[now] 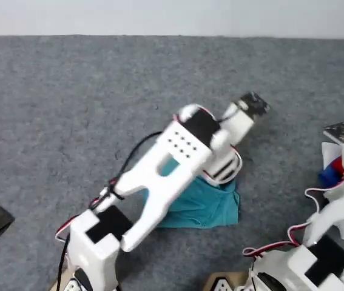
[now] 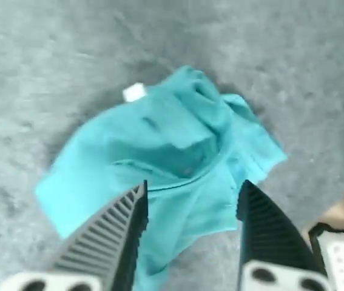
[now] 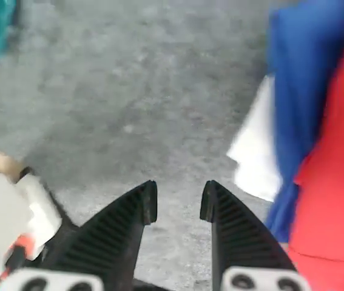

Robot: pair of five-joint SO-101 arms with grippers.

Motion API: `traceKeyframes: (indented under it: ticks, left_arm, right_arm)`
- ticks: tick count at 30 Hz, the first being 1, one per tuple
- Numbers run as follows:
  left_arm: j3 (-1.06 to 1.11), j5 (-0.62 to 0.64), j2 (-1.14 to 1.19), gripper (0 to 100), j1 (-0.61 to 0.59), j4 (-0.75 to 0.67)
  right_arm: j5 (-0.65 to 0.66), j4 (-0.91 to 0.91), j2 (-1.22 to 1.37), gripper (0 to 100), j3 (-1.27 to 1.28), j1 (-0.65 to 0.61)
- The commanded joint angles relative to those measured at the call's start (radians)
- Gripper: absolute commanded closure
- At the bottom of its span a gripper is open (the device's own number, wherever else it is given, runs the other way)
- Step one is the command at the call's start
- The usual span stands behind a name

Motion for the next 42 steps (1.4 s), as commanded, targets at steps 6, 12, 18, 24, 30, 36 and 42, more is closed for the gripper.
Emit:
traceKeyframes:
  ticks: [6,12,18,24,30,36,42]
  left_arm:
    - [0.206,0.008,-0.175,77,-0.347,0.026]
    - [0.464,-0.08,-0.201,77,-0.466,0.026]
    - [0.591,-0.106,-0.201,77,-0.559,0.026]
    - [0.601,-0.104,-0.193,77,-0.628,0.025]
    - [0.601,-0.104,-0.193,77,-0.628,0.025]
    - [0.601,-0.103,-0.192,77,-0.629,0.025]
    - [0.601,-0.103,-0.192,77,-0.631,0.025]
  right_arm:
    - [0.009,0.073,-0.165,86.5,-0.011,-0.294]
    - [-0.129,0.074,-0.303,86.5,-0.006,-0.74]
    - [-0.373,0.073,-0.231,86.5,-0.006,-1.093]
    - [-0.462,0.051,-0.061,86.5,-0.012,-1.202]
    - [-0.462,-0.035,0.015,86.5,-0.012,-1.205]
    - [-0.462,-0.114,0.065,86.5,-0.012,-1.205]
    - [-0.462,-0.134,0.137,86.6,-0.012,-1.202]
